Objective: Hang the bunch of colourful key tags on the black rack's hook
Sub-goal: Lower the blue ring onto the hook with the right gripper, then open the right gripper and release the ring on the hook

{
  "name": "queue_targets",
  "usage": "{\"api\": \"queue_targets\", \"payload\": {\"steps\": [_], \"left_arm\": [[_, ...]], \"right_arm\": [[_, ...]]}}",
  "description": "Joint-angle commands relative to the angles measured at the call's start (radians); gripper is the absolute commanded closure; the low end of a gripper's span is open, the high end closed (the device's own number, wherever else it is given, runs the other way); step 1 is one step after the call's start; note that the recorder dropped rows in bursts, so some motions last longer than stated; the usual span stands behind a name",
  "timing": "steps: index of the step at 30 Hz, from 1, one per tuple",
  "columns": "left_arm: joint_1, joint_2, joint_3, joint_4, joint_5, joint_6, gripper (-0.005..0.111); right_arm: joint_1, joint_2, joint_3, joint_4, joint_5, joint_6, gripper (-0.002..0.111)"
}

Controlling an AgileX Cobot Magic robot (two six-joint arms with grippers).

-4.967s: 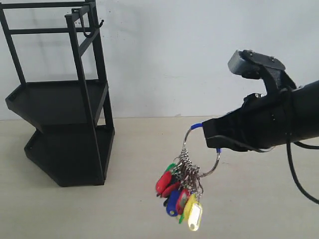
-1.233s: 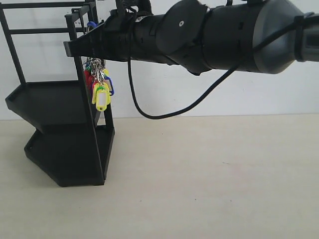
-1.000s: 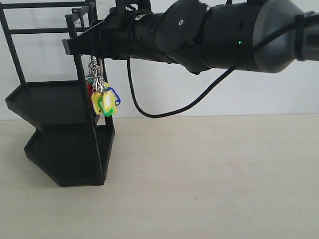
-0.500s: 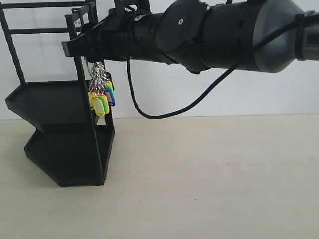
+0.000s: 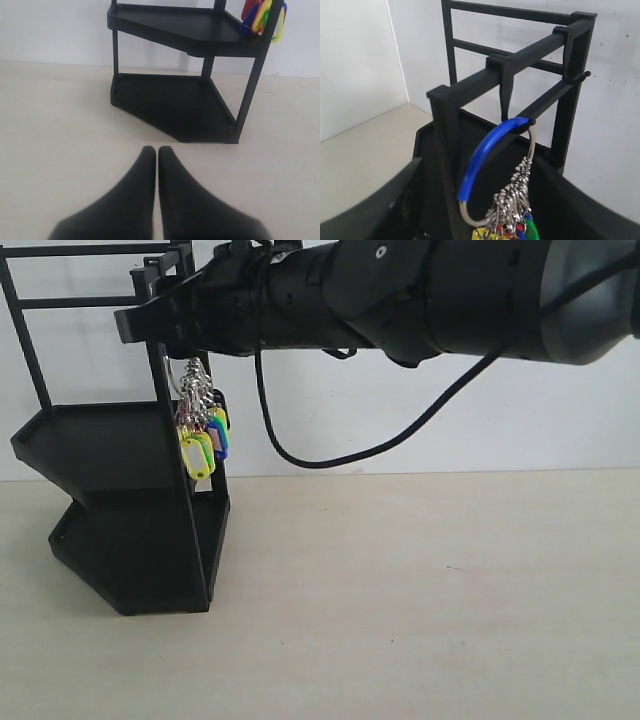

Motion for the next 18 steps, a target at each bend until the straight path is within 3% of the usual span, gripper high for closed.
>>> {"api": "queue_targets", "payload": {"steps": [1,7,13,18], "left_arm": [[0.002,-0.002,0.003,0.005,-0.007,0.003,0.102],[0.002,-0.002,0.003,0.005,-0.007,0.003,0.102],[0.002,-0.002,0.003,0.005,-0.007,0.003,0.102],[0.002,-0.002,0.003,0.005,-0.007,0.003,0.102]], "right_arm": [[-0.002,-0.034,-0.004,0.002,0.069,0.024,0.052],[-0.002,-0.08,0.014,-0.008,0.189,0.028,0.075],[-0.002,-0.205,0.186,-0.008,0.194,0.039,0.106],[-0.002,-0.357,0.367,-0.005,0.215,0.157,0.108]]}}
